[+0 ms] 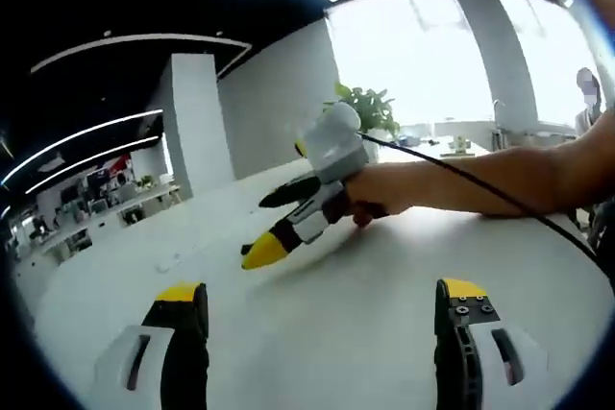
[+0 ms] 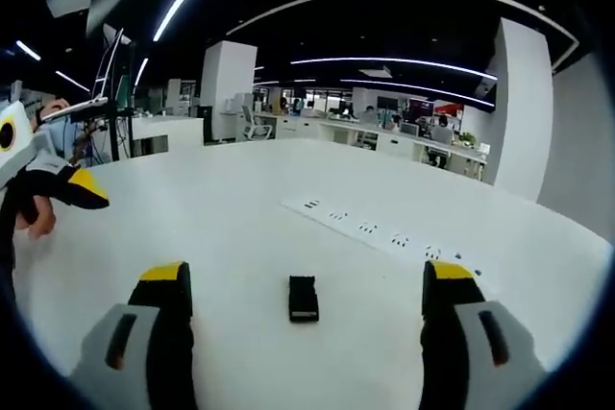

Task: Snap the two parts of the plastic buckle together until the buckle closes and remains connected.

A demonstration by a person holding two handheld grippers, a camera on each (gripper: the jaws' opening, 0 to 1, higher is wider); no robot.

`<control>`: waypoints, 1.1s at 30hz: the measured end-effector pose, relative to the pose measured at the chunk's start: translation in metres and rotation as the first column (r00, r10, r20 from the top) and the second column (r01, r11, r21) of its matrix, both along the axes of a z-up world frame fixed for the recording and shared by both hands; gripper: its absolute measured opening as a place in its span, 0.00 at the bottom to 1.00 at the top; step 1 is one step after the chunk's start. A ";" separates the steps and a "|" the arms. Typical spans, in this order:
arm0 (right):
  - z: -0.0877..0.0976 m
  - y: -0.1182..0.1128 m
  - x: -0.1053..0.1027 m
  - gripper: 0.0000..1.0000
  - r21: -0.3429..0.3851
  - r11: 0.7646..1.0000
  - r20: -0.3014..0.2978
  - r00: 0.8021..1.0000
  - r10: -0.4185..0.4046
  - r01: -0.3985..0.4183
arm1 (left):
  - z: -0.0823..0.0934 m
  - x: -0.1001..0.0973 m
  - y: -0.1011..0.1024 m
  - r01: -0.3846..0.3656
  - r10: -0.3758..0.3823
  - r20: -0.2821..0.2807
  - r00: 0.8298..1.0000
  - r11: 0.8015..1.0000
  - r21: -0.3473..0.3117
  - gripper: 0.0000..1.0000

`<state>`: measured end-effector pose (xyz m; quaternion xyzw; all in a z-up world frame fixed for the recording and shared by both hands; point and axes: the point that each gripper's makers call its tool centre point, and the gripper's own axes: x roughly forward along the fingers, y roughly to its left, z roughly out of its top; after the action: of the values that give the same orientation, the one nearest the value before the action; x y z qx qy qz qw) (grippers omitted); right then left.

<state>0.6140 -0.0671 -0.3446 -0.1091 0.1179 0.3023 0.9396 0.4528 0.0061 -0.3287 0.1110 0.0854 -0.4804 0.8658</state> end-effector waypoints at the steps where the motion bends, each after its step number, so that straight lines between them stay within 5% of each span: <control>1: 0.000 0.001 -0.001 0.98 0.002 1.000 -0.002 1.000 0.002 -0.002 | 0.002 -0.003 0.002 -0.009 0.009 0.006 1.000 1.000 -0.003 1.00; 11: -0.002 -0.005 -0.001 0.95 -0.021 1.000 0.005 1.000 -0.014 0.014 | -0.002 0.004 0.011 -0.064 0.063 -0.055 0.996 0.998 -0.027 1.00; 33: -0.008 -0.017 -0.012 0.87 -0.060 0.998 0.009 0.999 -0.036 0.036 | 0.008 0.008 0.013 -0.076 0.075 -0.019 0.997 0.997 -0.023 1.00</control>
<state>0.6019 -0.0838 -0.3523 -0.1363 0.1251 0.2812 0.9416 0.4605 0.0189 -0.3205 0.0931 0.0916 -0.4493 0.8838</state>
